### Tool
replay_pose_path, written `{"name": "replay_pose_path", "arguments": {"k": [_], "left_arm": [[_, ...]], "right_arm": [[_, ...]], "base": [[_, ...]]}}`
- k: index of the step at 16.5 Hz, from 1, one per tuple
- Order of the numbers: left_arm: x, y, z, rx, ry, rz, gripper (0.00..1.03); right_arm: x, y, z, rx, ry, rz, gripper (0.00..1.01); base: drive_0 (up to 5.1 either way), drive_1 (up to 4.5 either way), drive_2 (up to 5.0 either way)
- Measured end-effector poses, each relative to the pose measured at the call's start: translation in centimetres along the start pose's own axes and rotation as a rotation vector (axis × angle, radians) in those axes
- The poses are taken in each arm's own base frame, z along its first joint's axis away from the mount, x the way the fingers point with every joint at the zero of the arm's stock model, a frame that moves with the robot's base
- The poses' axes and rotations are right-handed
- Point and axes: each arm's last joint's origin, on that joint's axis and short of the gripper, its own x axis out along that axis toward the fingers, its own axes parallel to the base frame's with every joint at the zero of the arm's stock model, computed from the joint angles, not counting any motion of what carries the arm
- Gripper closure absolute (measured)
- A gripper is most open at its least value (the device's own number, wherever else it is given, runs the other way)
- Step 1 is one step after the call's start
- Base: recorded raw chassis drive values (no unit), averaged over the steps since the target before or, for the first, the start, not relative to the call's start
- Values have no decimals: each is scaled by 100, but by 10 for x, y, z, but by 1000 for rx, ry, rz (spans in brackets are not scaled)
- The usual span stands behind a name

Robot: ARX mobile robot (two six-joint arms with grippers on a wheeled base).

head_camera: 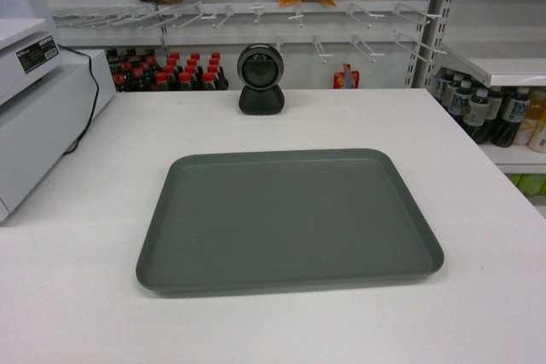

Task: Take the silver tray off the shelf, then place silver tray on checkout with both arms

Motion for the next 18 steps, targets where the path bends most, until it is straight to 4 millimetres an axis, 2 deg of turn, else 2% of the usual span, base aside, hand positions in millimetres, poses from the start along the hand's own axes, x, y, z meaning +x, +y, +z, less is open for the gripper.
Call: {"name": "replay_pose_path", "arguments": {"k": [1, 8, 9, 18], "left_arm": [[0, 0, 0, 0, 0, 0, 97], [0, 0, 0, 0, 0, 0, 8], [0, 0, 0, 1, 0, 0, 5], [0, 0, 0, 1, 0, 0, 5]], "right_arm": [[0, 0, 0, -1, 0, 0, 92], [0, 0, 0, 0, 0, 0, 2], [0, 0, 0, 0, 0, 0, 4], [0, 0, 0, 0, 0, 0, 3]], "base": [[0, 0, 0], [0, 0, 0], [0, 0, 0], [0, 0, 0]]}}
